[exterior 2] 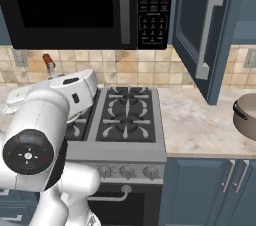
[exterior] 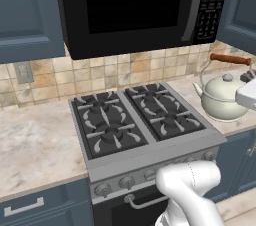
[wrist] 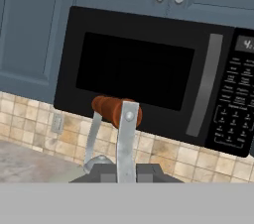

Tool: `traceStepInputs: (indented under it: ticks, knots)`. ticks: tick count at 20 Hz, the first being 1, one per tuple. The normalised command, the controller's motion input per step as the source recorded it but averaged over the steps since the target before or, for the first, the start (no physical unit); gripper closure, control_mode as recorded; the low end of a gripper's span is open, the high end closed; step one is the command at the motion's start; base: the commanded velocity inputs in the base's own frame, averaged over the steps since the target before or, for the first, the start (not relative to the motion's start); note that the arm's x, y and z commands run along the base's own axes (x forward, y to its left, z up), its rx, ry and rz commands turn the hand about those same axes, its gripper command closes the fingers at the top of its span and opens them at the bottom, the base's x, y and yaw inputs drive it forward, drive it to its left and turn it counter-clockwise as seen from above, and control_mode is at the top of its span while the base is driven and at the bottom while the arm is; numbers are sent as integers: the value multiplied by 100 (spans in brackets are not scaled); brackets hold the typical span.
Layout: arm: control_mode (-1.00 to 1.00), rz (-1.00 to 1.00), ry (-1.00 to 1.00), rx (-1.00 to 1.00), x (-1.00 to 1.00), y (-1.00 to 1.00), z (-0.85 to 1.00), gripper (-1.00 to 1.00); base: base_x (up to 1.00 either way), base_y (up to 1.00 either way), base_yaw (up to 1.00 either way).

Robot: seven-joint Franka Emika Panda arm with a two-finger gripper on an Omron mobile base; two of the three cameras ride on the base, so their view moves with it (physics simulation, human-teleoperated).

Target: Pick the kettle from the cabinet and place it on a stove burner. Then pick the pot from the counter and place it on another stove burner. Finally, turn both burners on.

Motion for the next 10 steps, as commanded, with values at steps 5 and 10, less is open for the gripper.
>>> traceStepInputs:
  ticks: [5, 10]
  knots:
    - [-100, 0, -1, 0, 52, 0, -28, 100, 0, 0, 0]
    - [-100, 2, 0, 0, 34, 0, -25, 100, 0, 0, 0]
